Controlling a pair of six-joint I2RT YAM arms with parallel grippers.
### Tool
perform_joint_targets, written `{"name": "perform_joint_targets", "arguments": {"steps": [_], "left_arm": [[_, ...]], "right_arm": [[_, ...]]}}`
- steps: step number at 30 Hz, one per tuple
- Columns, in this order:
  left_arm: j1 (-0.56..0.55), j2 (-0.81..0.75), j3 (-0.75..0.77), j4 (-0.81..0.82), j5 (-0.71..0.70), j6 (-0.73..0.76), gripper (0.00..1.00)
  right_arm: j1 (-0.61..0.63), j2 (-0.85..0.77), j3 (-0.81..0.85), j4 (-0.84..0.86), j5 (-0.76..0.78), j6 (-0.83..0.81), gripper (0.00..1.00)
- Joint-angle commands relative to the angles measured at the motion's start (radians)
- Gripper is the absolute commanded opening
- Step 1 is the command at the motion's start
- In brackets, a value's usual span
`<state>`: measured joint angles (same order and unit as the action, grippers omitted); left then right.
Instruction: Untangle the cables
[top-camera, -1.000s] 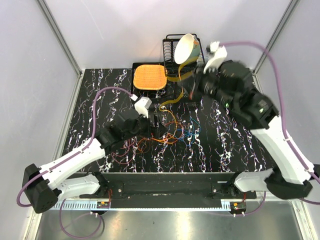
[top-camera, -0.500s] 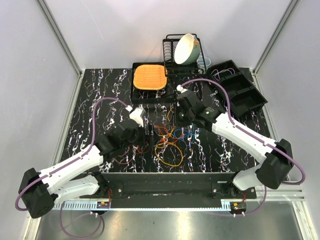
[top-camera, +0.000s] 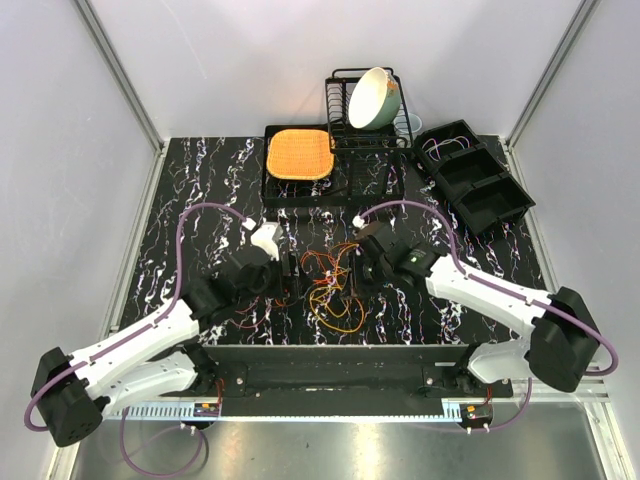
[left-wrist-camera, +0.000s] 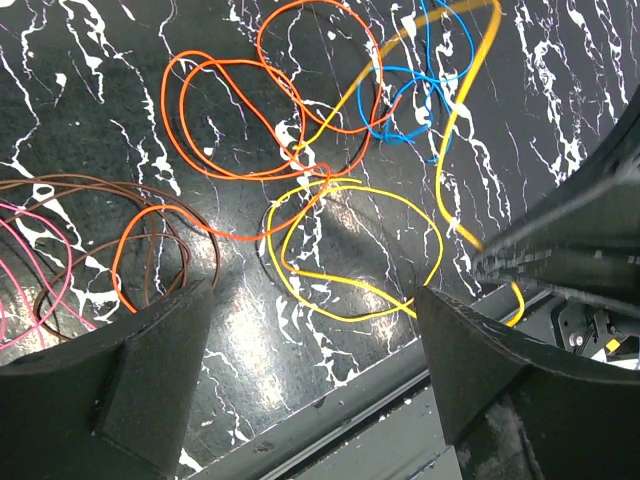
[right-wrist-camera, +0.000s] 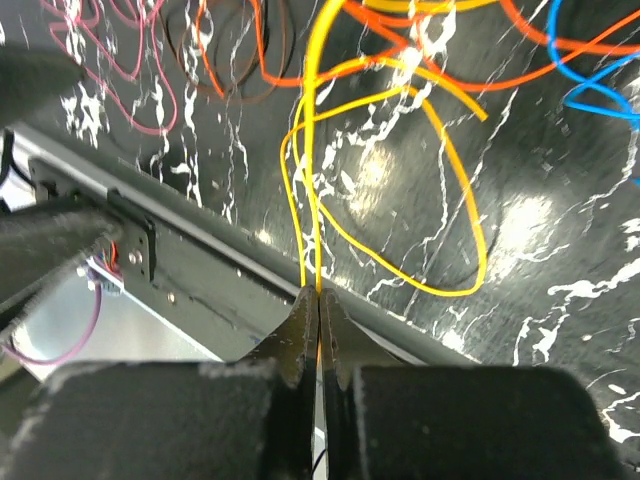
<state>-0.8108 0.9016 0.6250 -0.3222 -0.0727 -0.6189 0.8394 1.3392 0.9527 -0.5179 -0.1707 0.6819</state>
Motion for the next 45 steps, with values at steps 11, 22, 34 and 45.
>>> {"name": "perform_joint_targets", "arguments": {"steps": [11,22,34,45], "left_arm": [[-0.001,0.017,-0.037,0.052,-0.012,-0.022,0.82],[-0.001,0.014,-0.048,0.051,-0.019,-0.015,0.82],[-0.001,0.036,-0.050,0.075,-0.013,-0.012,0.82],[-0.001,0.049,-0.057,0.086,-0.006,-0.018,0.82]], "right_arm": [[0.044,0.216,-0.058,0.168,-0.124,0.005,0.03],[0.044,0.180,0.035,0.004,-0.038,-0.051,0.56],[0.044,0.077,0.043,-0.185,0.152,-0.064,0.66],[0.044,0.110,-0.086,0.008,0.013,-0.093,0.86]]}}
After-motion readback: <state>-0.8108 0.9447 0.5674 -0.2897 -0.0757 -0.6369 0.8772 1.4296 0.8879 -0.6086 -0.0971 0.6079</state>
